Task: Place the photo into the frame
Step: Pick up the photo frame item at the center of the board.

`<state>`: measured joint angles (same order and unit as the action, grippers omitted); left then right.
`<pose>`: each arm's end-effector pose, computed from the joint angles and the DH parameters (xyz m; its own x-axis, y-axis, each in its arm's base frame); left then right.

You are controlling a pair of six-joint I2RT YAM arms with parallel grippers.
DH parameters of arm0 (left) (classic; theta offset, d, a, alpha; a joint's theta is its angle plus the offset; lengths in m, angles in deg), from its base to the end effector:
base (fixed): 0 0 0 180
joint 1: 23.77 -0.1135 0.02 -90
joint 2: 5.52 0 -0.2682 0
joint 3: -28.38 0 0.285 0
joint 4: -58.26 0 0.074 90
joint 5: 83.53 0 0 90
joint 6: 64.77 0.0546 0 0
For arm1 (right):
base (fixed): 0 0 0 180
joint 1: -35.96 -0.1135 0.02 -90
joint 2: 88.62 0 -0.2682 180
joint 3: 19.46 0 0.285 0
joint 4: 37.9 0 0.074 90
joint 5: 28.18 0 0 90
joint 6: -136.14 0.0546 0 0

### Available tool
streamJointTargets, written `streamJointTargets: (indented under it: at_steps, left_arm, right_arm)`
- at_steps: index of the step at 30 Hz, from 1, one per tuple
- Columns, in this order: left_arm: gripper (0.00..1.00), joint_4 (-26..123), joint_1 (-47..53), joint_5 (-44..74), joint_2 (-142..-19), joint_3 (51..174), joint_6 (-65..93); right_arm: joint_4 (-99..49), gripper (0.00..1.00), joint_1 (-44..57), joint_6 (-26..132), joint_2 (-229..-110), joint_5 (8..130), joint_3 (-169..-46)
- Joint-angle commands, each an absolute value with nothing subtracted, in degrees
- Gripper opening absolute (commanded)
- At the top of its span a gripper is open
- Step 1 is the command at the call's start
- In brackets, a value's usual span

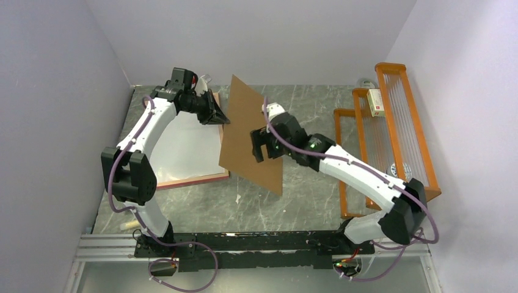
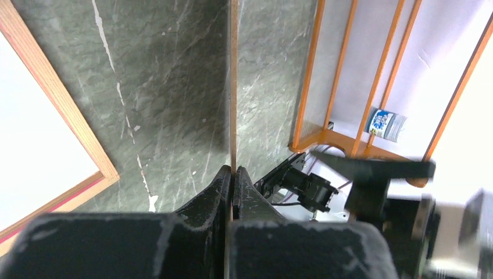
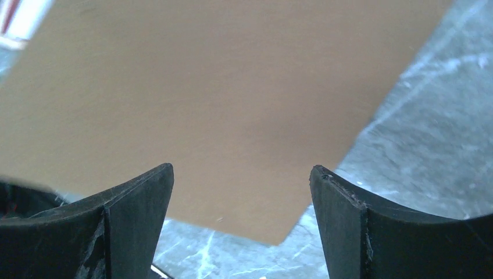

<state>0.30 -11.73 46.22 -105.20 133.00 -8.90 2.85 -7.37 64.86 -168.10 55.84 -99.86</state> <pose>0.4023 -0.1215 0.3098 -0.9478 -0.2389 -0.2113 0.0058 0.6495 -0.7603 0.2618 0.2391 0.2996 -0.6416 -0.1665 -0.7487 -0.4417 0.8782 0.1833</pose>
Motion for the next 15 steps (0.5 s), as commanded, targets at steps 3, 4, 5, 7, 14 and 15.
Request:
streamJointTargets:
  at_steps: [3, 4, 5, 7, 14, 15]
  left_arm:
    - [0.03, -0.4, -12.0, 45.5, -106.1, 137.8, -14.1]
    - [0.03, -0.5, -12.0, 45.6, -106.4, 137.9, -14.5]
    - [0.03, -0.7, -12.0, 45.6, -106.6, 138.1, -14.8]
    - [0.03, -0.8, -12.0, 45.6, -107.0, 138.4, -15.4]
    - [0.03, -1.6, -12.0, 47.0, -107.6, 139.0, -17.0]
    - [0.02, -1.5, -12.0, 47.3, -107.7, 139.0, -17.3]
  right_arm:
    - [1.4, 0.91, -22.0, 58.9, -165.6, 41.9, -102.6]
    - [1.9, 0.91, -24.0, 58.9, -166.1, 39.6, -102.7]
    - [2.5, 0.91, -25.9, 58.9, -166.7, 37.6, -102.6]
    - [2.9, 0.91, -28.8, 58.9, -167.8, 34.4, -102.3]
    - [1.6, 0.90, -35.4, 56.7, -172.1, 24.9, -100.6]
    - [0.9, 0.89, -36.0, 56.0, -172.8, 23.4, -100.0]
